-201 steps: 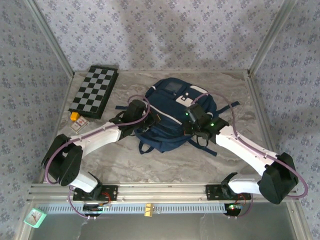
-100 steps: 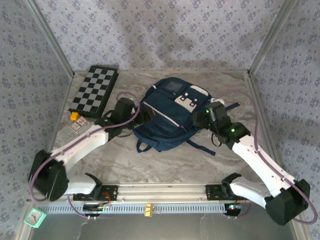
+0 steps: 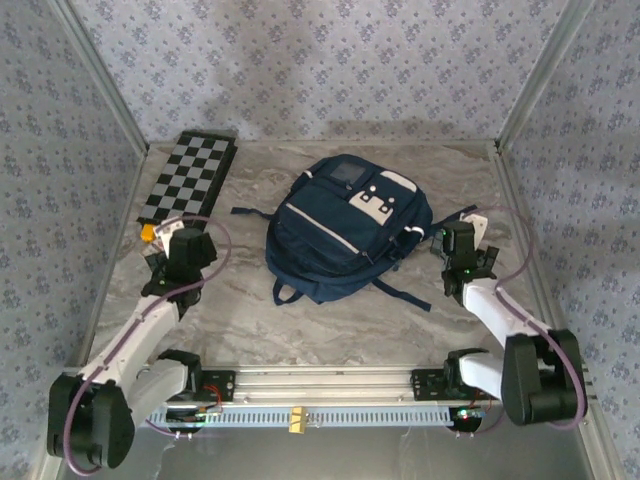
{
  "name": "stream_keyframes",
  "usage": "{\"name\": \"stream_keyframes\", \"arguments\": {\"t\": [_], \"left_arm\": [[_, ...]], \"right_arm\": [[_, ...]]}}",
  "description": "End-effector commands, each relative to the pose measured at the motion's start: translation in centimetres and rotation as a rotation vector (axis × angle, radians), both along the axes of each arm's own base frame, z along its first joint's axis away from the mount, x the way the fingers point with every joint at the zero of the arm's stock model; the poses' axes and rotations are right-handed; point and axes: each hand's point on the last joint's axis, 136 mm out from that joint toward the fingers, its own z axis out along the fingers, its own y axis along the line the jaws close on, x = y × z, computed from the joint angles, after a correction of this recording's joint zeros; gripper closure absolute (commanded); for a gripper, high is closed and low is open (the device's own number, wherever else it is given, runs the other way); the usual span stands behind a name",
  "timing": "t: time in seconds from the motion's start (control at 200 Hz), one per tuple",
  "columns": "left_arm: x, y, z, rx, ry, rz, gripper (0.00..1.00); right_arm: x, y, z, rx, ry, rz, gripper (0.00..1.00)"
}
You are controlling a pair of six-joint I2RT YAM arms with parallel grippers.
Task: Pack the student bag
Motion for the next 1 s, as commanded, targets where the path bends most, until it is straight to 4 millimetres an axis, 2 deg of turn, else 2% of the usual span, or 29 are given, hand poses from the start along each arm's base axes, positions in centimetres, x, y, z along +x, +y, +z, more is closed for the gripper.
{"name": "stream_keyframes", "arguments": {"t": [0.0,0.07,0.165,0.23,0.345,0.38,0.435,0.495,0.585,0.62,0.695,0.745,0.994], "left_arm": [[2.6,0.2,2.0,0.089,-0.162,-0.053,0.00],[3.3,-0.1,1.0,0.119,-0.171,-0.086,0.00],[4.4,-0.7,0.2,0.143,-0.205,-0.140,0.00],[5.3,-1.4,-0.7,0.117,-0.239,-0.202,0.00],[6.3,-3.2,-0.9,0.179,-0.256,-0.332,0.00],[6.4,-3.1,-1.0,0.173,-0.261,-0.328,0.00],[6.7,-2.6,-1.7,0.165,-0.256,-0.313,0.00],[7.1,-2.2,-2.4,0.164,-0.265,-0.298,0.00],[7.8,-2.2,-3.9,0.132,-0.247,-0.316,0.00],[8.3,-1.9,-3.9,0.133,-0.246,-0.301,0.00],[9.3,-1.5,-4.6,0.089,-0.161,-0.296,0.00],[9.5,-0.1,-4.8,0.046,-0.161,-0.258,0.00],[9.4,0.0,-4.8,0.035,-0.161,-0.257,0.00]], "right_arm": [[2.8,0.7,1.0,0.002,-0.152,0.120,0.00],[3.6,1.8,0.8,0.038,-0.219,0.209,0.00],[4.7,2.7,0.1,-0.015,-0.173,0.300,0.00],[5.3,3.6,0.2,-0.044,-0.211,0.365,0.00],[5.3,4.7,-2.0,-0.031,-0.240,0.438,0.00],[5.8,4.6,-2.1,-0.039,-0.242,0.441,0.00],[6.1,4.4,-3.0,0.023,-0.142,0.431,0.00],[6.3,3.4,-2.5,0.054,-0.193,0.416,0.00],[6.3,3.5,-2.6,0.039,-0.180,0.410,0.00],[6.2,3.5,-2.7,0.027,-0.171,0.404,0.00],[6.2,3.6,-2.6,0.027,-0.175,0.410,0.00],[6.3,3.6,-2.6,0.030,-0.175,0.412,0.00],[6.3,3.6,-2.6,0.031,-0.176,0.411,0.00]]}}
